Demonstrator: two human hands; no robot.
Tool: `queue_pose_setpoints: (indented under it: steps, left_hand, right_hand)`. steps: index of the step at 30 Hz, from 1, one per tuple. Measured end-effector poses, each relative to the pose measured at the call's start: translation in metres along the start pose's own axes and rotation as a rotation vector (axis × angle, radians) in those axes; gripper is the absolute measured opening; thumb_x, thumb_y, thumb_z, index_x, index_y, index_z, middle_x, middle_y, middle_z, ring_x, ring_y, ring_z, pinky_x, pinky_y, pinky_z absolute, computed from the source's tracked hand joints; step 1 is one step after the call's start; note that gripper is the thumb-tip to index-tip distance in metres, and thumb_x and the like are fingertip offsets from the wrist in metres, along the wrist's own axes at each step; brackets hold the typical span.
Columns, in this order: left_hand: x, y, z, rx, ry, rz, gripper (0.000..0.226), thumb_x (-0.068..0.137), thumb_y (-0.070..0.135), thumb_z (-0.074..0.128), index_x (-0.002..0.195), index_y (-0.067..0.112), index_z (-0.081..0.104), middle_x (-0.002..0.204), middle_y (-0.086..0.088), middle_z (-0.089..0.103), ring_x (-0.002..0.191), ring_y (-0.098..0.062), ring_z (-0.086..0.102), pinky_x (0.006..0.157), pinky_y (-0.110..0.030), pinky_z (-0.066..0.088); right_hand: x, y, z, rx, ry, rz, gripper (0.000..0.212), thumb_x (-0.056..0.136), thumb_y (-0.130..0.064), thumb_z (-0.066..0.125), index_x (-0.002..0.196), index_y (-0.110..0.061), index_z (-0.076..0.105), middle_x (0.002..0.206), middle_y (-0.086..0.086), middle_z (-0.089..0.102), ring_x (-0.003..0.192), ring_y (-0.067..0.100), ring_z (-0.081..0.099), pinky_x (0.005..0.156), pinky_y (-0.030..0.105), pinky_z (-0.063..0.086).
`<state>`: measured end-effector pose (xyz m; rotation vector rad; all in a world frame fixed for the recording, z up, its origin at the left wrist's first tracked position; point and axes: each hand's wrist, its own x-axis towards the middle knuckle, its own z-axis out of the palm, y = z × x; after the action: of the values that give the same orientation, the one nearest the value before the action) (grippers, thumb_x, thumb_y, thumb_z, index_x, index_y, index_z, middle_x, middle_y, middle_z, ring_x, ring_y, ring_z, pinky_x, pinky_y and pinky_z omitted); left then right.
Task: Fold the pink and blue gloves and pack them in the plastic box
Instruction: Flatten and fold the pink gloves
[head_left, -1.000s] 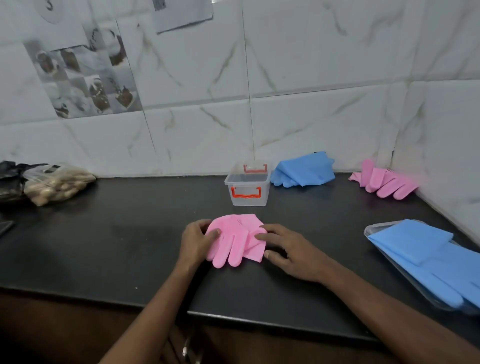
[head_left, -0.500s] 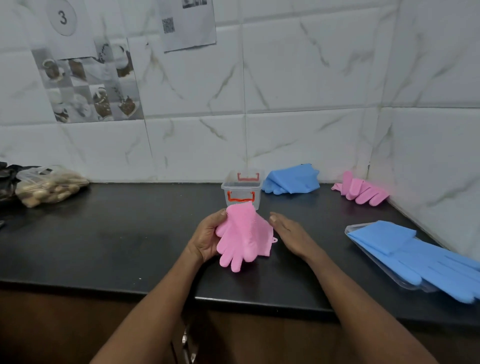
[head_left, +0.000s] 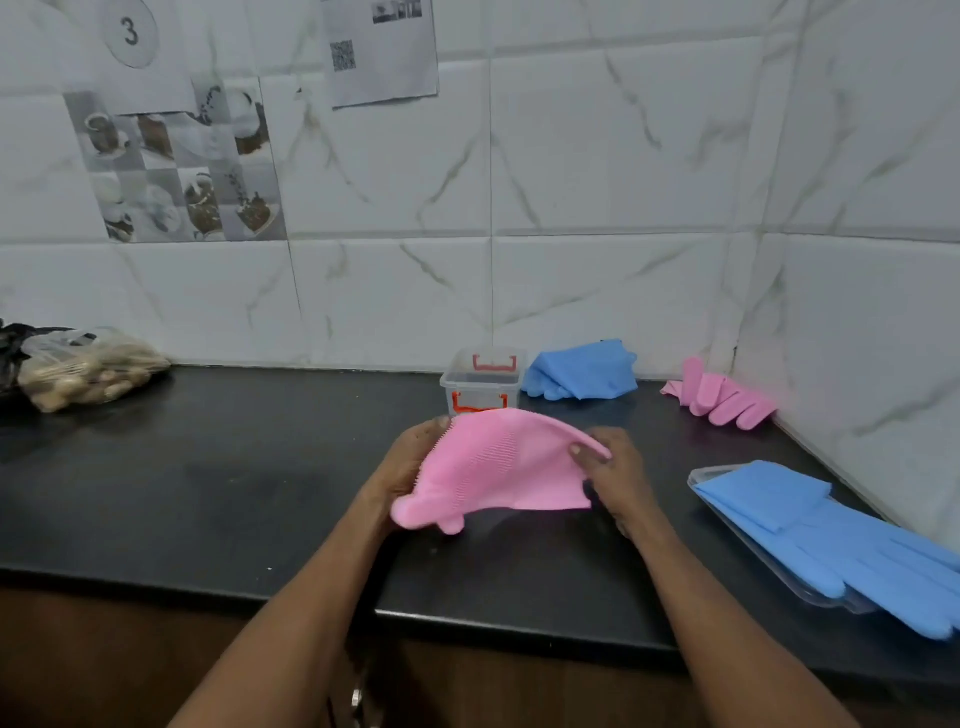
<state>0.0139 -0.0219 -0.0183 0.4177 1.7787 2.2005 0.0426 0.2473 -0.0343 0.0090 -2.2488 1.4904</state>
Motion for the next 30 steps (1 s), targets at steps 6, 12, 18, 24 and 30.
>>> queue_pose_setpoints:
  steps: [6, 12, 18, 24, 30]
  left_hand:
    - [0.008, 0.068, 0.001, 0.794, -0.064, 0.212, 0.034, 0.074, 0.014, 0.079, 0.107, 0.013, 0.071, 0.1, -0.007, 0.074, 0.091, -0.024, 0.069, 0.079, -0.036, 0.056]
    - [-0.001, 0.051, 0.01, 1.34, 0.064, 1.008, 0.015, 0.072, 0.001, 0.08, 0.082, 0.01, 0.075, 0.09, -0.004, 0.07, 0.085, -0.019, 0.061, 0.077, -0.028, 0.044]
    - [-0.041, -0.015, -0.035, 1.413, -0.249, 0.729, 0.04, 0.08, -0.007, 0.065, 0.113, 0.015, 0.075, 0.121, 0.0, 0.071, 0.117, -0.014, 0.064, 0.103, -0.033, 0.048]
    - [-0.045, -0.016, -0.039, 1.26, -0.231, 0.661, 0.038, 0.083, -0.009, 0.066, 0.113, 0.012, 0.074, 0.12, 0.003, 0.07, 0.12, -0.011, 0.061, 0.108, -0.029, 0.045]
    - [-0.043, -0.017, -0.047, 1.01, -0.098, 0.529, 0.029, 0.077, 0.003, 0.079, 0.104, 0.015, 0.078, 0.113, 0.004, 0.073, 0.114, -0.002, 0.064, 0.104, -0.015, 0.042]
  right_hand:
    - [0.004, -0.005, -0.022, 0.171, 0.309, -0.052, 0.012, 0.088, -0.013, 0.066, 0.09, -0.024, 0.069, 0.087, -0.007, 0.066, 0.083, 0.011, 0.059, 0.063, 0.025, 0.041]
    - [-0.019, -0.013, -0.053, 0.058, 0.256, -0.233, 0.033, 0.079, 0.011, 0.06, 0.074, -0.019, 0.07, 0.093, -0.006, 0.066, 0.094, 0.009, 0.059, 0.081, 0.022, 0.045]
    - [-0.06, 0.005, -0.078, -0.586, -0.258, -0.268, 0.047, 0.072, 0.017, 0.057, 0.066, -0.03, 0.061, 0.085, -0.01, 0.061, 0.087, 0.01, 0.057, 0.08, 0.02, 0.04]
    - [-0.063, 0.007, -0.081, -0.541, -0.269, -0.207, 0.043, 0.076, 0.015, 0.06, 0.069, -0.027, 0.062, 0.093, -0.01, 0.061, 0.093, 0.007, 0.057, 0.085, 0.023, 0.044]
    - [-0.06, 0.013, -0.082, -0.463, -0.21, -0.131, 0.031, 0.081, -0.001, 0.07, 0.075, -0.03, 0.062, 0.097, -0.013, 0.065, 0.094, 0.006, 0.059, 0.085, 0.028, 0.048]
